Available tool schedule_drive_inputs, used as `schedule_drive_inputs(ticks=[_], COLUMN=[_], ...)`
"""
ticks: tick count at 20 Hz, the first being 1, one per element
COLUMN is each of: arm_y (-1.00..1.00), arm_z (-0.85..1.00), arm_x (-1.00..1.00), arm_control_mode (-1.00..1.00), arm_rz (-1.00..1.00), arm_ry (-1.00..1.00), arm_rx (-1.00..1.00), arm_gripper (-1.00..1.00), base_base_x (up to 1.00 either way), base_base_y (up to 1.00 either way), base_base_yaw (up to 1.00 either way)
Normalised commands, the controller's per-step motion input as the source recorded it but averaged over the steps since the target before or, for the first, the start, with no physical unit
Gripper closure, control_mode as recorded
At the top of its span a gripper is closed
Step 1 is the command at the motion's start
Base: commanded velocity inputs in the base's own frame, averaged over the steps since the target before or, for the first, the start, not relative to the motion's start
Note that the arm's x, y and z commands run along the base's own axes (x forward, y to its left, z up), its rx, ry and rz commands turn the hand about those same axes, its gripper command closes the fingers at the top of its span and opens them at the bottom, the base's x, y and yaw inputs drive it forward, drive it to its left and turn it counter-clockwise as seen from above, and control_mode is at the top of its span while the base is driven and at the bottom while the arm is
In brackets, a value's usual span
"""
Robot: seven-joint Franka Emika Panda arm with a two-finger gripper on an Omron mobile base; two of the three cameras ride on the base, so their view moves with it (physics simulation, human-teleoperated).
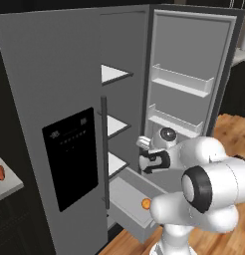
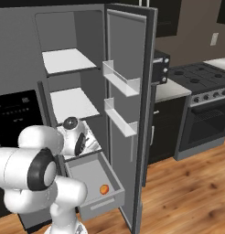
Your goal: Place the sweet potato and squash inside the fridge drawer. Close the drawer after placing the vegetables.
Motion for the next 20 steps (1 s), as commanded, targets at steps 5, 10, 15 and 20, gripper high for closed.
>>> schedule_drive_inputs(ticks=[5,10,15,20], arm_y=[0.00,-0.05,-0.12,-0.01], arm_z=[1.00,0.69,0.45,0.35], arm_x=[-0.47,-0.76,-0.96,-1.00], arm_control_mode=[-1.00,-1.00,-1.00,-1.00], arm_rz=[-0.02,0.00,0.00,0.03], arm_ry=[0.00,0.00,0.00,0.00], arm_rx=[0.00,0.00,-0.02,-0.06], arm_gripper=[-1.00,-1.00,-1.00,-1.00], base_base_x=[0.00,0.00,0.00,0.00], base_base_y=[0.00,0.00,0.00,0.00], base_base_yaw=[0.00,0.00,0.00,0.00])
